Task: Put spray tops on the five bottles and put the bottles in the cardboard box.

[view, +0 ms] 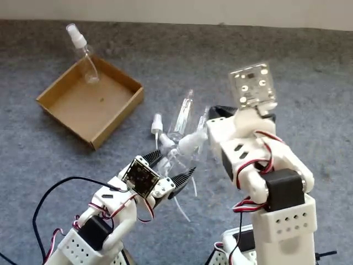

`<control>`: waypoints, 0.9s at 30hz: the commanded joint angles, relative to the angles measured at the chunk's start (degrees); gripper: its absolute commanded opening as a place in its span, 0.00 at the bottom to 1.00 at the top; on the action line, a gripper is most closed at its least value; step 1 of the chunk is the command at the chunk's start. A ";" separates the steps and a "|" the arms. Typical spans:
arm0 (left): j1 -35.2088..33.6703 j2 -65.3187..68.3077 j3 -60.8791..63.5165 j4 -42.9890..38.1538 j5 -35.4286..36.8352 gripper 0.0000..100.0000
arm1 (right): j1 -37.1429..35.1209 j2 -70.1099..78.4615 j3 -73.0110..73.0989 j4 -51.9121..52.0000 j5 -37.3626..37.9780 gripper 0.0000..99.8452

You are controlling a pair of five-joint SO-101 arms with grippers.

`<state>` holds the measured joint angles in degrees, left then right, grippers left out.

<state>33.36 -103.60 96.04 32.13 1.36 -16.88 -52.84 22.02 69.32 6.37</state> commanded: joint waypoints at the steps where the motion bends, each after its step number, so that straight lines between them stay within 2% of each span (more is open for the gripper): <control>1: -0.57 -1.19 1.01 -0.62 -0.18 0.15 | 3.82 -0.31 -0.48 -1.36 -0.26 0.01; 5: -0.66 -1.19 0.92 -0.70 -0.18 0.15 | 3.30 -0.31 -0.48 4.44 -0.26 0.01; 22: -0.66 -1.19 1.01 -0.70 -0.26 0.15 | 2.51 -0.40 -0.57 17.36 -0.26 0.01; 27: -0.57 -1.19 1.01 -0.70 -0.26 0.15 | 0.04 -2.59 -0.48 17.10 -0.62 0.01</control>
<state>33.54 -103.60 96.04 32.13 1.36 -14.42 -52.84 22.02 86.81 6.37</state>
